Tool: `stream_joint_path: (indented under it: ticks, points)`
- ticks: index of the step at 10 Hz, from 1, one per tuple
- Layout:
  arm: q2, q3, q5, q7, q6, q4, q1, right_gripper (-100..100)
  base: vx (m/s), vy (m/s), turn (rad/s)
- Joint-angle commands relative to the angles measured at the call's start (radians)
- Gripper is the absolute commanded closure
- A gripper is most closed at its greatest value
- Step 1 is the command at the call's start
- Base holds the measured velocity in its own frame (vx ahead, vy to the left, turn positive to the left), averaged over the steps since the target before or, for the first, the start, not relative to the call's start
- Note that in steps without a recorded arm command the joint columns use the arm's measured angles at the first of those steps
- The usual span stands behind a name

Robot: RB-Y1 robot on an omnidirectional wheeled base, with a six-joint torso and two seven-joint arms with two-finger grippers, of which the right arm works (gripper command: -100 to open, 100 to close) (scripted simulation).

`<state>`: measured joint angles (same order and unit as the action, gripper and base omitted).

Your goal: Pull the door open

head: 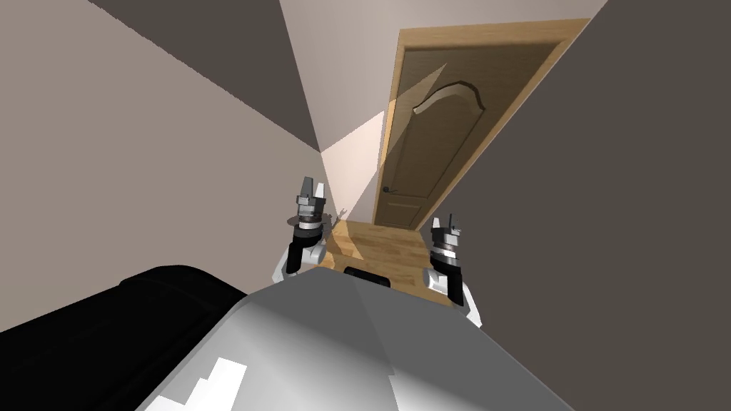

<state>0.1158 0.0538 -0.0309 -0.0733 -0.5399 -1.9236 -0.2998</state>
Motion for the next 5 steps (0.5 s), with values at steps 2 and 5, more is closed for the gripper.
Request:
stream_joint_path:
  ticks: [2, 5]
  points:
    - [0.005, -0.002, -0.016, 0.012, -0.007, 0.057, 0.026, -100, 0.079, 0.015, 0.062]
    - [0.017, -0.006, -0.048, 0.031, -0.017, 0.154, 0.066, -100, 0.081, 0.017, 0.082]
